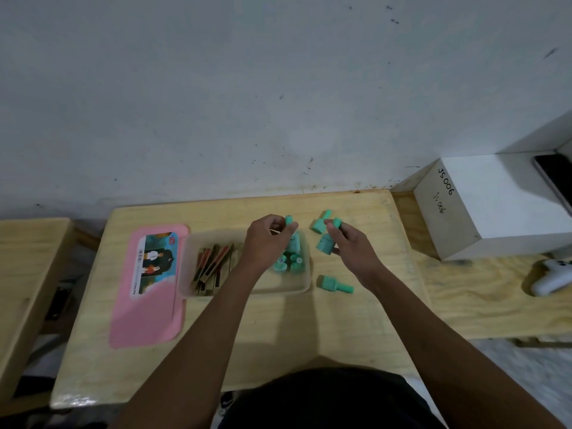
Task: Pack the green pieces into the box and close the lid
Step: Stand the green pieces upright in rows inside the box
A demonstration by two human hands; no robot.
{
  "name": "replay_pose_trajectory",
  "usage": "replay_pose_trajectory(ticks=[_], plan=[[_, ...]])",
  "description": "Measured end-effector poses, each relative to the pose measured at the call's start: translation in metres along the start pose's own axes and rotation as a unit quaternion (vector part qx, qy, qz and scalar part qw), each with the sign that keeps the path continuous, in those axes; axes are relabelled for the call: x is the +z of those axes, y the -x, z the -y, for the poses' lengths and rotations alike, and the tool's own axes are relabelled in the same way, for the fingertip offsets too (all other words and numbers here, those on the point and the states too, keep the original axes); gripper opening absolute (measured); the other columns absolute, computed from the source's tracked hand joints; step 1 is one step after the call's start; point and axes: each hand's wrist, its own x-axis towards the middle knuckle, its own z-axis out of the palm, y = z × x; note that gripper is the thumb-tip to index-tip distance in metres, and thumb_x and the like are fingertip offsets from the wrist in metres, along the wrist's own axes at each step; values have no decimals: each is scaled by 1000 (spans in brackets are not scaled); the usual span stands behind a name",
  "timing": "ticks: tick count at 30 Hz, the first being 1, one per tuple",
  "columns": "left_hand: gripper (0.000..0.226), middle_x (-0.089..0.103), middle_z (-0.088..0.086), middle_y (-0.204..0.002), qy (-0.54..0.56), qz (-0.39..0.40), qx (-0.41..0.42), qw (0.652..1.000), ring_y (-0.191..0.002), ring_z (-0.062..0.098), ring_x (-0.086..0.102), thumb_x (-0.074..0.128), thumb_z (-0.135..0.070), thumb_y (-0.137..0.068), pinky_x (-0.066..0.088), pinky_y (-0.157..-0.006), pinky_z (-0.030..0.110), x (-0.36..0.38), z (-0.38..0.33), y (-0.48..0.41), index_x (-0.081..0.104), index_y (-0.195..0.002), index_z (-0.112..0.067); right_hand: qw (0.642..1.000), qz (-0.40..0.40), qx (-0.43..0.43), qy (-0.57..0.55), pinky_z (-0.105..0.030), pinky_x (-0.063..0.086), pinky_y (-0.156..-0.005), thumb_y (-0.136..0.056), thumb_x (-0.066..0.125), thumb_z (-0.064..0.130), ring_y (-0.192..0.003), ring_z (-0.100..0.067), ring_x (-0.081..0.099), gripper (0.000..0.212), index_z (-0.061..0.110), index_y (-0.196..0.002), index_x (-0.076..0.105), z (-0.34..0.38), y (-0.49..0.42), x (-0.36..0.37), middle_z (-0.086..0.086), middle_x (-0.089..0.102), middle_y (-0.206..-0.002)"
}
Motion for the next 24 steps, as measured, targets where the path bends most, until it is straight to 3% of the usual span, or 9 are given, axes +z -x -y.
replay_pose_trajectory(ticks=[5,9,12,14,17,20,24], plan=[[24,69,0,-89,-1,6,-1,1000,-79,14,63,70,-38,-84,48,-65,21,-10,11,9,68,-90,-15,998,-27,-23,42,-27,57,-81,-95,58,24,-96,-10,64,29,17,-123,59,-8,8,9,4,66,-106],[20,67,-3,-83,3,7,15,1000,-73,11,62,69,-35,-85,45,-59,16,-18,18,17,66,-88,-16,992,-49,-62,98,-17,54,-73,-88,68,26,-84,-1,66,24,24,-110,60,-14,14,16,6,70,-93],[20,68,-3,-83,-11,3,24,1000,-75,16,66,69,-38,-84,52,-63,26,-23,26,20,65,-86,-17,989,-44,-89,109,-9,48,-62,-86,72,24,-75,2,67,22,21,-105,62,-17,20,24,4,73,-88],[20,68,-3,-83,-19,2,30,999,-76,17,67,69,-38,-84,54,-67,31,-25,29,22,65,-85,-19,987,-37,-97,126,-10,50,-61,-85,73,23,-74,1,69,22,19,-104,63,-20,24,30,4,74,-87],[18,68,-4,-84,-34,0,43,998,-75,13,66,68,-35,-86,53,-65,25,-27,32,27,64,-86,-18,976,-35,-106,188,-14,53,-60,-84,74,24,-78,-3,70,18,22,-98,64,-27,27,38,9,70,-90],[20,68,-4,-81,-43,-1,54,998,-74,14,66,69,-36,-85,56,-67,32,-27,39,29,63,-84,-17,954,-40,-111,274,-17,51,-56,-83,73,26,-79,-1,67,15,26,-94,63,-36,29,42,13,66,-89],[21,67,-3,-81,-50,10,55,997,-73,17,67,69,-38,-84,57,-65,35,-26,46,32,63,-85,-18,896,-72,-152,411,-27,47,-73,-81,72,36,-79,-2,59,14,31,-92,64,-46,32,41,20,62,-82]])
